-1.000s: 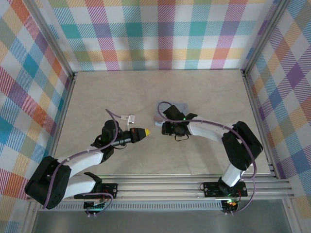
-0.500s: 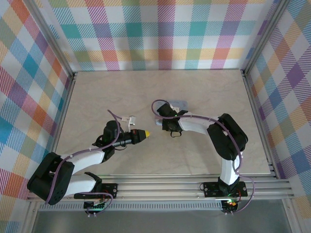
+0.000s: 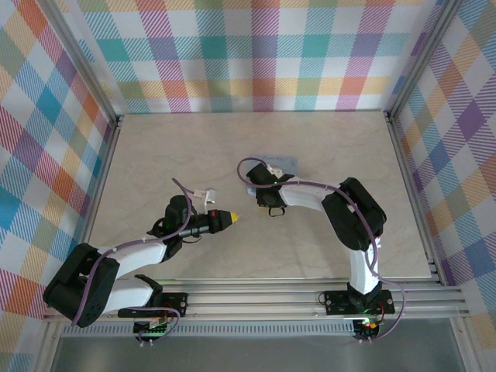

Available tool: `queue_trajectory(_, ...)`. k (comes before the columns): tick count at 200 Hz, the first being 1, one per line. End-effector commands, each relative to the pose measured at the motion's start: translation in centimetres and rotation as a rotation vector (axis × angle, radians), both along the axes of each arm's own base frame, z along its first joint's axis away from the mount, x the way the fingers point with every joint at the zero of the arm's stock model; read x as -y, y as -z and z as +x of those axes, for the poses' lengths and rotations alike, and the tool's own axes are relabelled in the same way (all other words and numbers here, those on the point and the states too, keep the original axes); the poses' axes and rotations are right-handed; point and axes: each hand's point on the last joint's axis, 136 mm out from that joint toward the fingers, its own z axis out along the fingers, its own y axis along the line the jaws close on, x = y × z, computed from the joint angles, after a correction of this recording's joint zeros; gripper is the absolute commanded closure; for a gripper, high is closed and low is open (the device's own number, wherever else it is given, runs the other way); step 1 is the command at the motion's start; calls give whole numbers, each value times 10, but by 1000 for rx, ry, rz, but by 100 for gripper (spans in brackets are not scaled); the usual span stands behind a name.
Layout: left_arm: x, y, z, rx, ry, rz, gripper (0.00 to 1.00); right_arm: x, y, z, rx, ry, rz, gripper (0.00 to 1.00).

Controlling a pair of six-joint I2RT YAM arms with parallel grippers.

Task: Unlock the padlock with the key

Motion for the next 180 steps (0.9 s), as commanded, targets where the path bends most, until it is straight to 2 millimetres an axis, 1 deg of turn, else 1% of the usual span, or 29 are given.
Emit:
queue_trajectory(1,-5,1,1,37,-6,19,100,-9,-14,10,37,-36,8,83)
queue_trajectory(23,-6,3,1,50,-5,36,100,-11,-23,10,24,-69,46,94)
queue_trajectory(40,-6,3,3,64,-4,45,100,-13,-31,6,-6,-102,102,100)
queue_trajectory(59,-3,1,8,89,-2,42,100,-13,-44,-2,-56,-131,179,100)
queue_trajectory(83,4,-6,20,127,1,14,100,-11,-63,-12,-136,-149,309,100)
queue_trajectory(135,20,-37,44,332,-42,-31,100,-4,-108,-26,-270,-115,616,100)
queue_trajectory(161,30,-53,52,424,-53,-70,100,-3,-126,-29,-312,-97,699,100)
queue_trajectory(180,40,-60,58,468,-60,-101,100,-2,-135,-29,-345,-76,754,100)
